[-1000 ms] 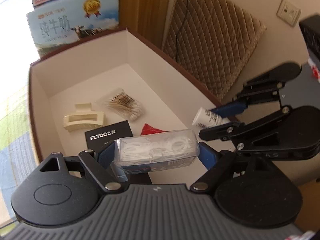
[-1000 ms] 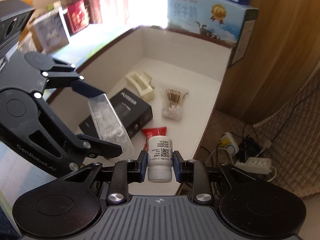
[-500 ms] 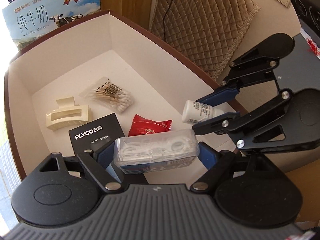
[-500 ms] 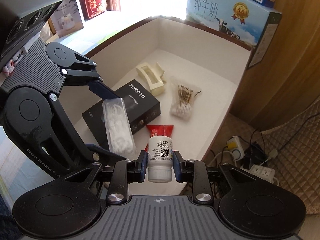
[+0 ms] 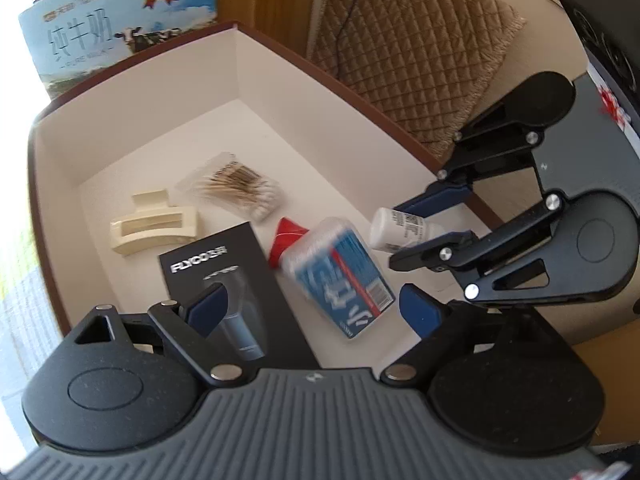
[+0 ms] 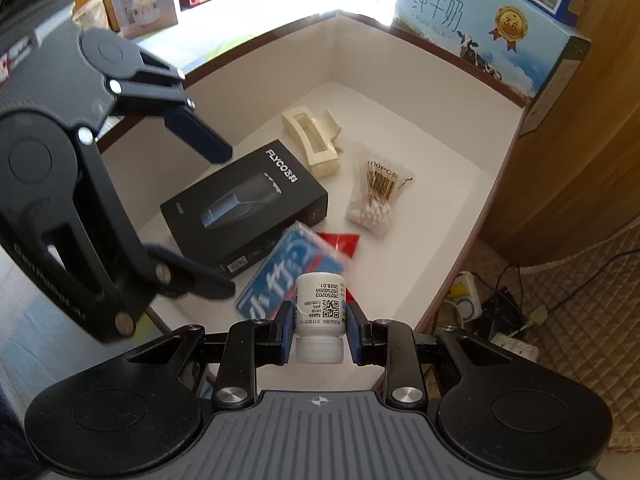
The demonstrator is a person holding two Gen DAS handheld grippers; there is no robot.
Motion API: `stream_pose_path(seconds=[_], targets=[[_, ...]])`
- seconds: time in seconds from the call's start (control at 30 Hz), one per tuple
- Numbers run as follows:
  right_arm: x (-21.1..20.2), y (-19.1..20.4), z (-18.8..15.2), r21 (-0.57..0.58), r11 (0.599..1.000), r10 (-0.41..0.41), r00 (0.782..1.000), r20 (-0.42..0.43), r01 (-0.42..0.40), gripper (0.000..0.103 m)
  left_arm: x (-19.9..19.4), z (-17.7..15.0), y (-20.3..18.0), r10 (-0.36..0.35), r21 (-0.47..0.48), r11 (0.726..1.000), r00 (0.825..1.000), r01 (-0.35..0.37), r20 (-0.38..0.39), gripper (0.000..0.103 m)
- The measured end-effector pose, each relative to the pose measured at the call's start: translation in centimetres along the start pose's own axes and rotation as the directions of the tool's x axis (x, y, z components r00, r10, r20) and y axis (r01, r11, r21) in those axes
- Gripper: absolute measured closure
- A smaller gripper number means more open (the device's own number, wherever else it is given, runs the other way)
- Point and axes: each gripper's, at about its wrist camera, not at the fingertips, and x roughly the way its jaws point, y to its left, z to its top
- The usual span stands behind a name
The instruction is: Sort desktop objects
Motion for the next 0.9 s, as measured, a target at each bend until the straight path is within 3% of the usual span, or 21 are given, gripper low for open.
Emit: stream_pose_path(seconds=[0.23, 0.3, 0.37, 0.5, 0.67, 0.9], targets=[[0.2, -0.1, 0.1, 0.023, 0.999, -0.028, 0.999, 0.02, 0.027, 0.076, -0.6, -0.2, 0.9, 0.052, -0.01, 0.999, 0.999, -0.052, 0.002, 0.012], [0.0, -0.2, 0.1, 0.029, 0.999, -0.026, 0.999, 0.029, 0.025, 0.069, -0.8, -0.3, 1.1, 0.06, -0.015, 0.998, 0.998, -0.06, 0.002, 0.012], [-0.4, -0.1, 0.0, 0.035, 0.999, -0.014, 0.999, 0.044, 0.013, 0.053, -1.0, -0.4, 1.2, 0.067, -0.018, 0.998, 0.998, -0.067, 0.003, 0.012], [-0.9, 0.2, -0.1, 0.054, 0.999, -0.008, 0.998, 0.067, 0.005, 0.04, -1.5, -0.6, 1.3, 0.083, -0.023, 0.996, 0.997, -0.083, 0.003, 0.01], [-1.8, 0.4, -0.3, 0.094, 0.995, 0.017, 0.994, 0.111, -0.028, 0.016, -2.0, -0.7, 1.2, 0.117, -0.027, 0.993, 0.993, -0.117, -0.001, 0.009], [-3.1, 1.1, -0.6, 0.14, 0.99, 0.009, 0.986, 0.164, -0.032, 0.007, -3.3, -1.1, 1.1, 0.17, -0.034, 0.985, 0.985, -0.17, 0.003, 0.006]])
